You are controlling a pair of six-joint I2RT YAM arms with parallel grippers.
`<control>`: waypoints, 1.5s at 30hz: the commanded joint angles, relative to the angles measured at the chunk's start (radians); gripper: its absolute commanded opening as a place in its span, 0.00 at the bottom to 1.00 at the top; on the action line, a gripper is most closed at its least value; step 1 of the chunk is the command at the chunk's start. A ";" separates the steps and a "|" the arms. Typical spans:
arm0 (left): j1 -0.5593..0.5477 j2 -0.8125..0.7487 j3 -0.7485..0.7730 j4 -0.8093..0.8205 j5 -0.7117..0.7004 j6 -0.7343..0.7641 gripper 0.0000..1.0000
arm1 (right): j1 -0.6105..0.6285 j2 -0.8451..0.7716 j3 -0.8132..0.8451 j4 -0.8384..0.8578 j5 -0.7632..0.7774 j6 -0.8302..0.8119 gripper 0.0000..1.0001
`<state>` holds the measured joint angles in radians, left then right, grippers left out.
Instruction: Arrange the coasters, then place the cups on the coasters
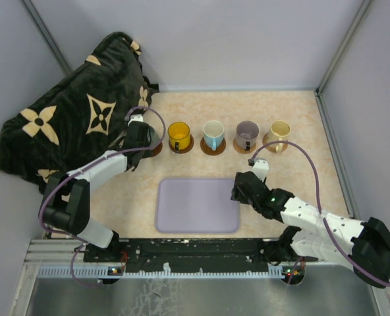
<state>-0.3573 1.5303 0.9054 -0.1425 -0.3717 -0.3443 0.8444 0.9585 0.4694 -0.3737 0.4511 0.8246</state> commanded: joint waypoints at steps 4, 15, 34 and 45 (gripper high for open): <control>0.005 -0.024 -0.006 -0.012 -0.007 -0.019 0.31 | 0.007 -0.014 -0.003 0.038 0.005 0.019 0.59; 0.004 -0.038 -0.003 -0.037 -0.006 -0.018 0.38 | 0.008 -0.007 -0.004 0.047 0.000 0.015 0.59; 0.004 -0.046 0.003 -0.057 -0.006 -0.018 0.39 | 0.007 0.008 0.003 0.057 -0.006 0.009 0.59; 0.005 -0.216 -0.005 -0.133 0.005 -0.023 0.51 | 0.005 -0.012 0.042 -0.007 0.080 0.007 0.65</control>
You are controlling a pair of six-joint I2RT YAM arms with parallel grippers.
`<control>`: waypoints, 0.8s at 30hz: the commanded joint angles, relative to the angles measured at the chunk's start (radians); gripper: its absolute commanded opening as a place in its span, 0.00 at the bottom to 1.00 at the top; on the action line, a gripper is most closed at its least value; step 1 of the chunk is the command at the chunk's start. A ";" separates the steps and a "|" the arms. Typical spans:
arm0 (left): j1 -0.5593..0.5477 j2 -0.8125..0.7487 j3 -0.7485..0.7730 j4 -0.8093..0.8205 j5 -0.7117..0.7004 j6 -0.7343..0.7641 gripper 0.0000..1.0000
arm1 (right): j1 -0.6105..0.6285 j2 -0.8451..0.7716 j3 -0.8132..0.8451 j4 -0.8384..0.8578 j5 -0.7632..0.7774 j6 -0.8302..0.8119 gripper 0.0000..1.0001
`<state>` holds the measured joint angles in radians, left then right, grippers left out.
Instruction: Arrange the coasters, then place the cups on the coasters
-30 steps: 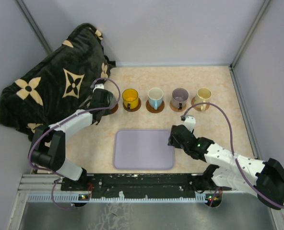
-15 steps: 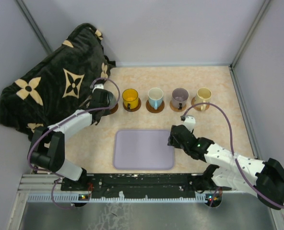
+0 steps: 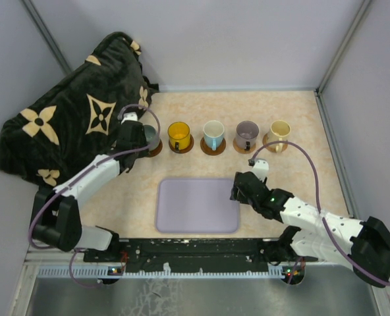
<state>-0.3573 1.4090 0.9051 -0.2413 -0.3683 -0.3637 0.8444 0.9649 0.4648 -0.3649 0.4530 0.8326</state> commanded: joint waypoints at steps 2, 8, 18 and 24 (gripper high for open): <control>0.004 -0.139 -0.012 -0.049 -0.006 0.002 0.54 | -0.027 -0.025 0.069 -0.045 0.104 -0.024 0.69; 0.005 -0.278 -0.058 -0.102 -0.028 -0.002 0.79 | -0.242 -0.089 0.110 -0.081 0.100 -0.136 0.74; 0.007 -0.481 -0.069 -0.243 -0.102 -0.043 1.00 | -0.567 -0.248 0.172 -0.156 0.111 -0.240 0.85; 0.006 -0.619 -0.102 -0.302 -0.152 -0.076 1.00 | -0.588 -0.391 0.229 -0.242 0.250 -0.195 0.97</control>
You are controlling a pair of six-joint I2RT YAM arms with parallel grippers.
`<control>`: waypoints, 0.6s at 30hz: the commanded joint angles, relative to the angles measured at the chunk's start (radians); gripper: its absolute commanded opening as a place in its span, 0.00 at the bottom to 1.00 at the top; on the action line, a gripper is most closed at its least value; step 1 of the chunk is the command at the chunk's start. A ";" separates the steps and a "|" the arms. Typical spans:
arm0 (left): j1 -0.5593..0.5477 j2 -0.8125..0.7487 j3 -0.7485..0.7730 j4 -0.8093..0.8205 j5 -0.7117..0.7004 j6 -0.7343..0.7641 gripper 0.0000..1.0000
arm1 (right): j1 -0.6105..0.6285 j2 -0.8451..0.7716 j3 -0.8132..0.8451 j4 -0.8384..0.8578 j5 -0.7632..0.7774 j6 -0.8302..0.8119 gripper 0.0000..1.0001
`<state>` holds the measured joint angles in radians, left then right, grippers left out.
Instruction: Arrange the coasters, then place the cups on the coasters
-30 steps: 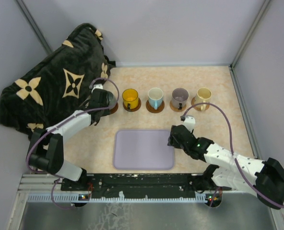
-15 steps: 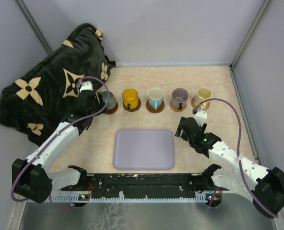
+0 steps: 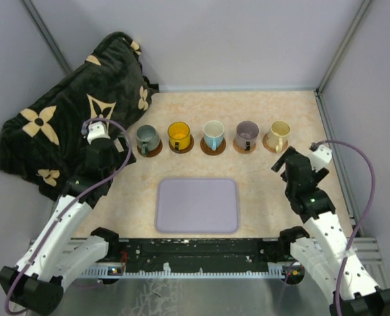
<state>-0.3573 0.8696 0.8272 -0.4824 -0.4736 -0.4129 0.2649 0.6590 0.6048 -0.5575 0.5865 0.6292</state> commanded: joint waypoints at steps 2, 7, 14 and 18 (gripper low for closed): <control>0.007 -0.117 -0.021 -0.092 -0.044 -0.034 1.00 | -0.009 -0.148 0.114 -0.062 0.130 0.014 0.99; 0.006 -0.211 0.012 -0.198 -0.096 -0.086 1.00 | -0.009 -0.224 0.185 -0.140 0.197 0.014 0.99; 0.007 -0.324 0.030 -0.211 -0.119 -0.045 1.00 | -0.009 -0.300 0.236 -0.230 0.279 -0.035 0.99; 0.006 -0.359 0.034 -0.202 -0.138 -0.017 1.00 | -0.009 -0.358 0.251 -0.223 0.310 -0.074 0.99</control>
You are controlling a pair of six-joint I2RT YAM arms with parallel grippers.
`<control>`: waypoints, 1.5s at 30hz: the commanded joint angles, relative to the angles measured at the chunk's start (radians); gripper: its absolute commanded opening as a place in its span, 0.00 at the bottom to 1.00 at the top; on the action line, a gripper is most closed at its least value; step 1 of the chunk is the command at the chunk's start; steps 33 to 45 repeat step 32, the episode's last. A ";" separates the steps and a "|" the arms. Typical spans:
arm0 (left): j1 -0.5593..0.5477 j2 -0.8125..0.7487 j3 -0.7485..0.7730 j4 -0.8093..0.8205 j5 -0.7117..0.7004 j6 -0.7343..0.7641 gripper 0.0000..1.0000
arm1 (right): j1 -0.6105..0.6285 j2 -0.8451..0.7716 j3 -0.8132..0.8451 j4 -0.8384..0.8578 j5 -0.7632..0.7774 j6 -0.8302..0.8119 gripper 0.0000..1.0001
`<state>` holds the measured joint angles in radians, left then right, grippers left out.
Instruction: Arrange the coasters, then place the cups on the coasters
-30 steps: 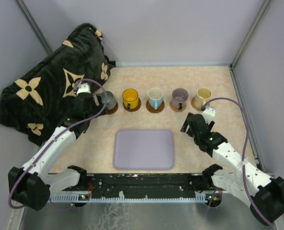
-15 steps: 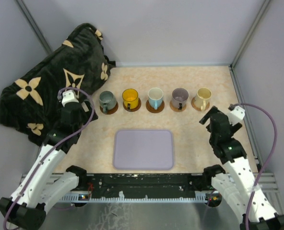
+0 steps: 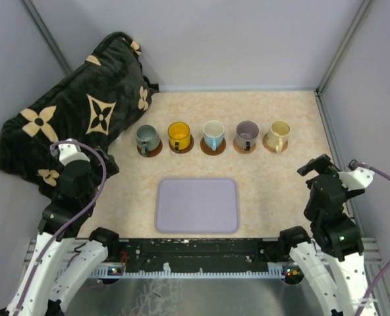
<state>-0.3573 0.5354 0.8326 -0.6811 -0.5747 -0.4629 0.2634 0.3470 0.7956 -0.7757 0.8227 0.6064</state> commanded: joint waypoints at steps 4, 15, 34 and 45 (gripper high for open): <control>0.006 -0.018 0.050 -0.044 -0.075 0.014 0.99 | -0.007 -0.108 0.073 0.030 0.107 -0.097 0.99; 0.006 -0.065 0.050 -0.046 -0.079 -0.015 0.99 | -0.007 -0.157 0.072 0.053 0.134 -0.138 0.99; 0.007 -0.083 0.033 -0.004 -0.076 0.013 0.99 | -0.007 -0.146 0.051 0.084 0.113 -0.144 0.99; 0.007 -0.083 0.033 -0.004 -0.076 0.013 0.99 | -0.007 -0.146 0.051 0.084 0.113 -0.144 0.99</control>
